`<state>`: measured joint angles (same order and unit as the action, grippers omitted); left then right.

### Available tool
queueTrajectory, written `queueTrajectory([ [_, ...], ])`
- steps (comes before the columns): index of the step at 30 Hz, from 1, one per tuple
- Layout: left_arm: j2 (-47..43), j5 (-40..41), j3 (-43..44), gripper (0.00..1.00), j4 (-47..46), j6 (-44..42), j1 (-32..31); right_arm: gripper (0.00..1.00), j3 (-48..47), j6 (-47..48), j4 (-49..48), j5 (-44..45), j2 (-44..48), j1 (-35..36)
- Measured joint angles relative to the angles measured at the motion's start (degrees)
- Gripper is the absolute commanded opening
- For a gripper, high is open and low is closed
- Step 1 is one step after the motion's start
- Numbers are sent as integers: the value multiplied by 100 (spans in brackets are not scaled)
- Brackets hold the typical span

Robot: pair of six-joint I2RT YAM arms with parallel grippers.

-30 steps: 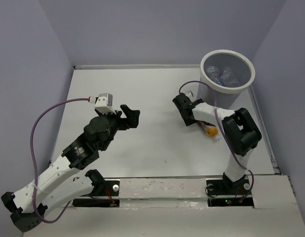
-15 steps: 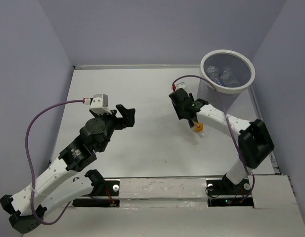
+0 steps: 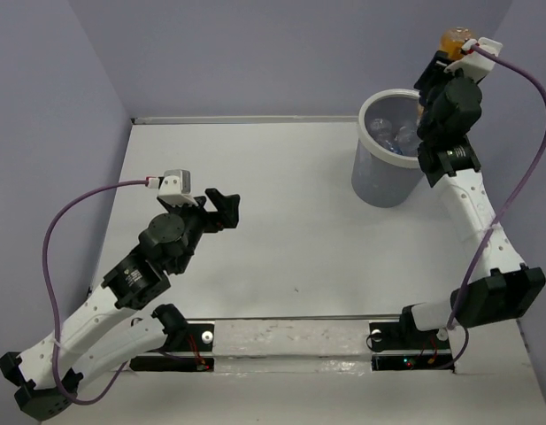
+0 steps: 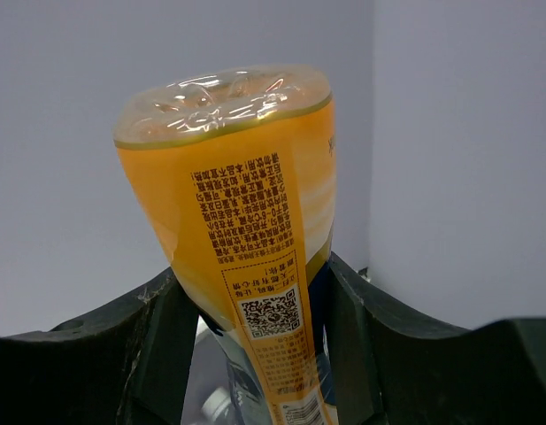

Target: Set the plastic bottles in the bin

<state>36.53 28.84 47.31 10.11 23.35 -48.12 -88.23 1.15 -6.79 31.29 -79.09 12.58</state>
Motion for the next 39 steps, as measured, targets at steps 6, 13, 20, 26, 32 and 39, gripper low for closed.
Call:
queueTrajectory([
  [6, -70, 0, 0, 99, 2, -31, 0, 45, 101, -98, -1152, -282, -994, -800],
  [13, -195, 94, 0, 99, 0, -42, 0, 67, 1036, -396, -2061, -763, -1379, -922],
  [20, -173, 142, 0, 99, -2, -55, 0, 88, 2538, -619, -2964, -1073, -503, -914],
  [26, -101, 142, 0, 99, -4, -52, 0, 95, 2828, -907, -2780, -1432, 334, -881],
  [32, -105, 142, 0, 99, -7, -46, 0, 96, 2675, -1211, -2044, -1641, 1292, -833],
  [39, -107, 96, 109, 99, 13, -61, 2, 100, 2437, -2133, -514, -3016, 2229, -800],
])
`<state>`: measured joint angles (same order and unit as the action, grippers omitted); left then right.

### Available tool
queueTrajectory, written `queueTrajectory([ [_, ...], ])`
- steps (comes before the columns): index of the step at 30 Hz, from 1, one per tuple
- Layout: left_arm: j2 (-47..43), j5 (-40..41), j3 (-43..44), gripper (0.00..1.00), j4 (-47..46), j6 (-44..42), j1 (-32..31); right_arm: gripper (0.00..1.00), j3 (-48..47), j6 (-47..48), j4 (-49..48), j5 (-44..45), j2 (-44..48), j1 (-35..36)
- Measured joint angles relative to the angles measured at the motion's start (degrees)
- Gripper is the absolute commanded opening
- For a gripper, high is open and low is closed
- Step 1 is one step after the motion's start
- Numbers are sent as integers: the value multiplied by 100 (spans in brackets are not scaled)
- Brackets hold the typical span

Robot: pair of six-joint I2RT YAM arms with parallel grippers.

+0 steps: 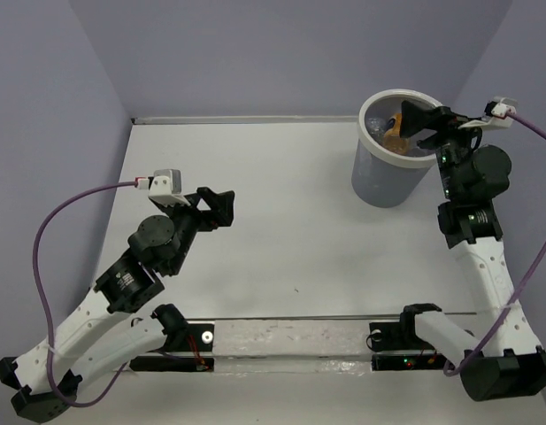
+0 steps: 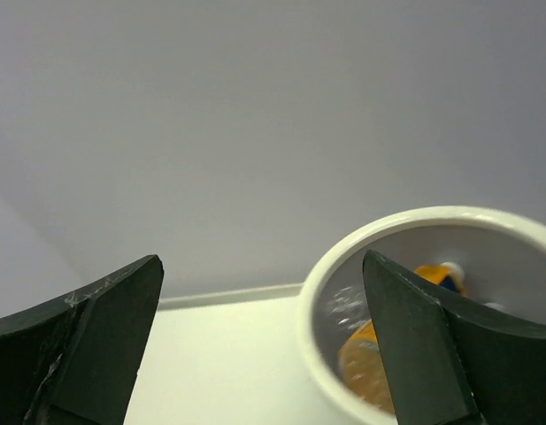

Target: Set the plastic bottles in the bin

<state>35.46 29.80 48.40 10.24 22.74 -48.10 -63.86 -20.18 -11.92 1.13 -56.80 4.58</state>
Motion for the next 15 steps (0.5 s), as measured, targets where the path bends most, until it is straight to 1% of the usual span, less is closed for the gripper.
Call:
queueTrajectory([
  [7, -254, -66, 339, 99, -37, -195, 0, 100, 498, -673, 669, -1856, 1432, 4],
  [10, -496, -33, 413, 99, -125, -293, 0, 100, 629, -811, 990, -2603, 2354, 4],
  [12, -752, 72, 415, 99, -260, -363, 0, 100, 636, -817, 1115, -2826, 2771, 7],
  [15, -1023, 197, 411, 99, -365, -422, 0, 100, 643, -750, 1390, -2857, 3495, 11],
])
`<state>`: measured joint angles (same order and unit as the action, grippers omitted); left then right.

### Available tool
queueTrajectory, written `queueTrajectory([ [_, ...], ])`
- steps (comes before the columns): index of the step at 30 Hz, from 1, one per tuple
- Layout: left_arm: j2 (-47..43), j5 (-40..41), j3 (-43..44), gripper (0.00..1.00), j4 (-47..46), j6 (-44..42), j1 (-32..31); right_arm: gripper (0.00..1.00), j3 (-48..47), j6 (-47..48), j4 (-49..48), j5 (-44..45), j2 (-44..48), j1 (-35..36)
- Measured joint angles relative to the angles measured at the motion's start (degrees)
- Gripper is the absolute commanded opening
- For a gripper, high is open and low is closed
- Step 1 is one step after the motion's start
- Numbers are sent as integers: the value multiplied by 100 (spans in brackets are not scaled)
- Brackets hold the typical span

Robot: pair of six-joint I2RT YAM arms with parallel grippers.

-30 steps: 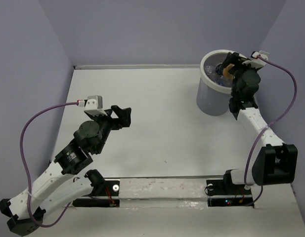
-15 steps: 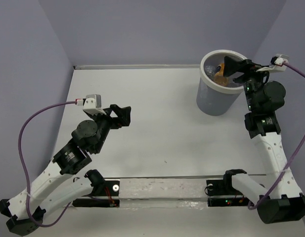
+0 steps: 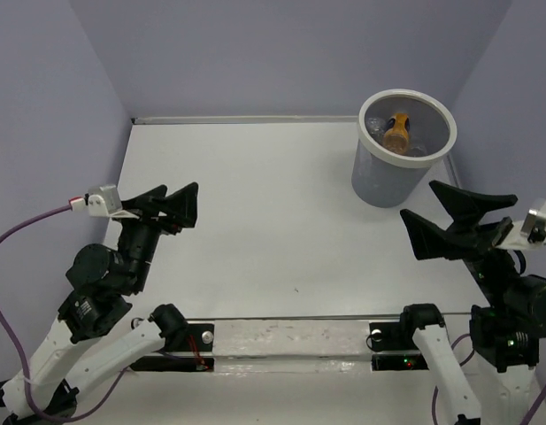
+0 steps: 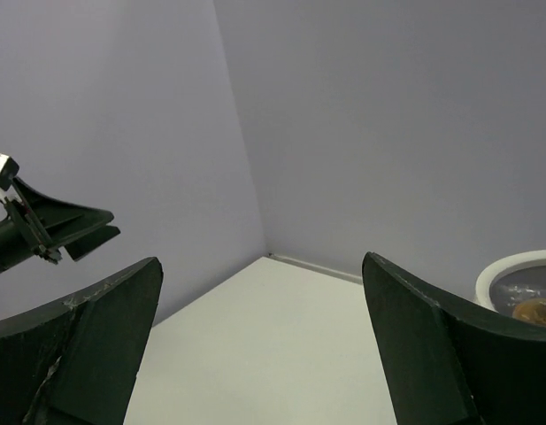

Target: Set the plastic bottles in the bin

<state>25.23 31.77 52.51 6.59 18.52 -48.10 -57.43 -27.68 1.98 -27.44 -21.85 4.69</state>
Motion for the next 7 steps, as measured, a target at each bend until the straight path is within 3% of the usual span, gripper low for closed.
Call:
queueTrajectory([
  [7, -428, 199, -358, 99, -76, 138, 13, 100, 278, 243, 573, 382, 664, 20],
])
